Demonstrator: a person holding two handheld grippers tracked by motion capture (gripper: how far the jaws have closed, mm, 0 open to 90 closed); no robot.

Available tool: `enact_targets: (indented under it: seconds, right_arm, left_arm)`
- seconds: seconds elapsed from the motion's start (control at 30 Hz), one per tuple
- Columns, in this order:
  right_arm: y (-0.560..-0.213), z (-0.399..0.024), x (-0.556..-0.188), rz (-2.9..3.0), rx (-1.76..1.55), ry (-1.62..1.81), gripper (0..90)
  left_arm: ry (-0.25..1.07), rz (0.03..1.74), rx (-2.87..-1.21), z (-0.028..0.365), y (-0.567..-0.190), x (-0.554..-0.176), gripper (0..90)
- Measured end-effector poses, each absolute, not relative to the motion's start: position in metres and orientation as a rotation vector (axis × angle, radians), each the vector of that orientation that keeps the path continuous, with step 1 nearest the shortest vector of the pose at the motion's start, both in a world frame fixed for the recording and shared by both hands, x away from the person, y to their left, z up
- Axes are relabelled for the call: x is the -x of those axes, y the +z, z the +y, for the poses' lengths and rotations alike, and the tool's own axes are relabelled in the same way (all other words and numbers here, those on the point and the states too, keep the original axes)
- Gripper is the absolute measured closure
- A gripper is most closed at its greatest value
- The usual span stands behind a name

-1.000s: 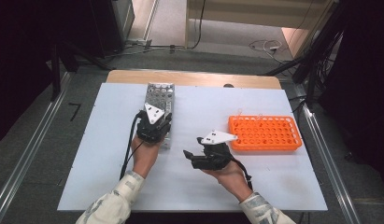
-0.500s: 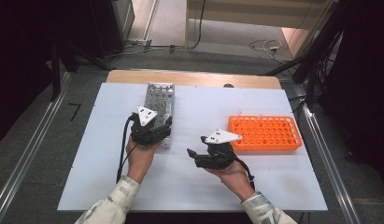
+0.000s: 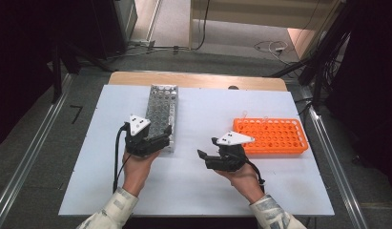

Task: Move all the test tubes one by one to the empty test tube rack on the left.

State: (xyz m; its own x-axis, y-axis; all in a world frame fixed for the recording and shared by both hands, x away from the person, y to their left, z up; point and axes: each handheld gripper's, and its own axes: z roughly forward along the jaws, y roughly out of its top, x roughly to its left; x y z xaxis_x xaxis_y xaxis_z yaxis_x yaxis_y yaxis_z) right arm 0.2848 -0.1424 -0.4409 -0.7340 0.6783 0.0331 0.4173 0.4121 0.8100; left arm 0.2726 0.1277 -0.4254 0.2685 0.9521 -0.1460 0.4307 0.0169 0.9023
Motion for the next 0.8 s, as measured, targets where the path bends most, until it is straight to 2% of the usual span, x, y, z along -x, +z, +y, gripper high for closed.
enact_targets:
  seconds: [0.3, 0.63, 0.8]
  right_arm:
    - [-0.439, -0.162, -0.289, 2.331, -1.009, 1.221, 30.7]
    - [-0.438, -0.18, -0.294, 2.289, -1.061, 1.201, 24.2]
    - [-0.435, -0.189, -0.295, 2.262, -1.08, 1.203, 24.1]
  left_arm:
    - [0.687, 1.324, -1.578, 0.134, -0.426, -0.264, 22.1]
    - [0.707, 1.351, -1.58, 0.138, -0.431, -0.264, 16.9]
    - [0.709, 1.352, -1.578, 0.139, -0.433, -0.264, 16.8]
